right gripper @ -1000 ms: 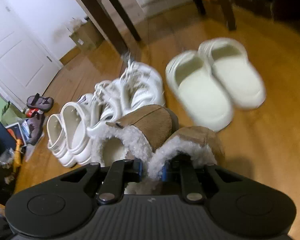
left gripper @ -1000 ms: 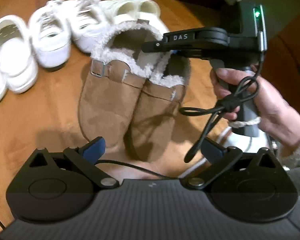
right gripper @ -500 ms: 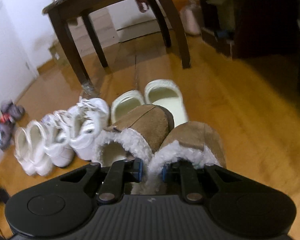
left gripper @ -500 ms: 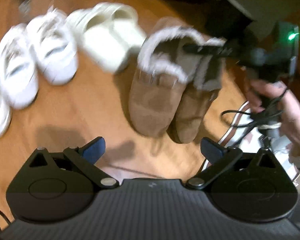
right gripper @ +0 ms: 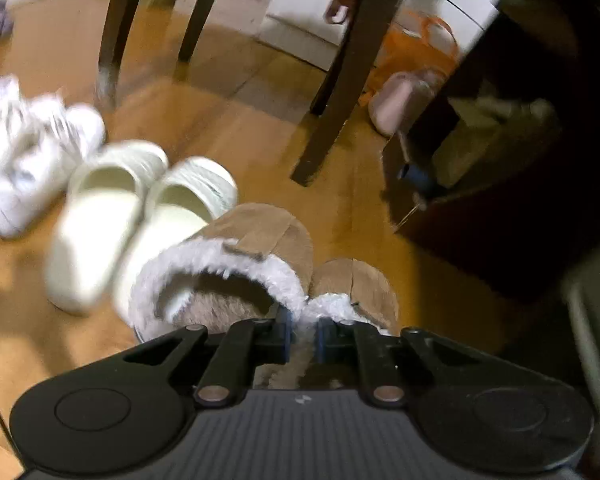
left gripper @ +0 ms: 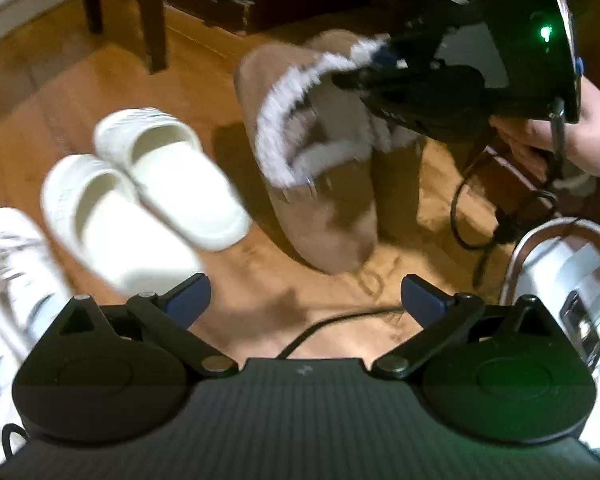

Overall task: Organize scattered shoes
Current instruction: 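Lower the slippers beside the NEON slides and open the right gripper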

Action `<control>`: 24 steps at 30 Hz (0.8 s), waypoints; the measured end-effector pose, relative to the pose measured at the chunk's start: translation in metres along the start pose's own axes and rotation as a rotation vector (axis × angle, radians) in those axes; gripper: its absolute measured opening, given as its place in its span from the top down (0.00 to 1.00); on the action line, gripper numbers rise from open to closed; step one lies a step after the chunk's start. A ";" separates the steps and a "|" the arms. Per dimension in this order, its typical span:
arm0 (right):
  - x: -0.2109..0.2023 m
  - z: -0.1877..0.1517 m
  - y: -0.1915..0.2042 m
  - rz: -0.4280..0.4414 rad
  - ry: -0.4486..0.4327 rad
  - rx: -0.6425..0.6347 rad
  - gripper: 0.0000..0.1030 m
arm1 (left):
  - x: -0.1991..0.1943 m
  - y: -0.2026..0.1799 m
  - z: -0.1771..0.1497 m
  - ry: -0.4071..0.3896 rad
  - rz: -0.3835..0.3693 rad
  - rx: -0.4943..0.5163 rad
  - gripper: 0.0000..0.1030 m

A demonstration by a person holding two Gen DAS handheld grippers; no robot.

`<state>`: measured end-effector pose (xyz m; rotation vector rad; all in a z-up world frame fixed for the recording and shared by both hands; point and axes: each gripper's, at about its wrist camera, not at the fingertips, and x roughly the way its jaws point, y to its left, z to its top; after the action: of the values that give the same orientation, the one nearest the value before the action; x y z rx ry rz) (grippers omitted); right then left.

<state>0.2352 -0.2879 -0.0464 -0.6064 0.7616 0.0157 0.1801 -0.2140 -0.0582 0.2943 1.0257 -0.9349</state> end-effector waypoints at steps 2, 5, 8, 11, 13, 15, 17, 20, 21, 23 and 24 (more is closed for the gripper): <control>0.006 0.002 -0.001 -0.043 -0.006 -0.122 0.89 | 0.010 0.002 0.006 0.006 -0.008 0.007 0.00; 0.017 0.003 -0.003 -0.092 0.010 -0.324 0.89 | 0.019 0.003 0.013 0.008 -0.019 0.017 0.00; 0.022 0.001 -0.002 -0.113 0.024 -0.493 0.89 | 0.025 0.005 0.017 0.003 -0.035 0.013 0.00; 0.035 0.003 -0.005 -0.134 0.028 -0.562 0.89 | 0.031 0.009 0.021 0.003 -0.046 0.008 0.00; 0.043 0.006 -0.005 -0.152 0.027 -0.600 0.89 | 0.037 0.014 0.024 0.008 -0.047 -0.004 0.00; 0.050 0.006 -0.001 -0.193 0.001 -0.702 0.89 | 0.043 0.019 0.027 0.012 -0.048 -0.014 0.00; 0.053 -0.001 0.009 -0.251 -0.062 -0.918 0.89 | 0.044 0.022 0.028 0.013 -0.044 -0.018 0.00; 0.060 -0.036 0.020 -0.293 -0.214 -1.384 0.89 | 0.042 0.027 0.024 0.015 -0.037 -0.030 0.00; 0.061 -0.048 0.022 -0.279 -0.264 -1.516 0.89 | 0.040 0.028 0.022 0.018 -0.034 -0.033 0.00; 0.066 -0.071 0.026 -0.232 -0.348 -1.767 0.89 | 0.037 0.030 0.019 0.024 -0.030 -0.037 0.00; 0.068 -0.082 0.029 -0.194 -0.388 -1.875 0.89 | 0.036 0.030 0.018 0.028 -0.028 -0.039 0.00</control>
<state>0.2259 -0.3201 -0.1520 -2.3558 0.0861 0.7101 0.2212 -0.2255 -0.0850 0.2615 1.0748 -0.9374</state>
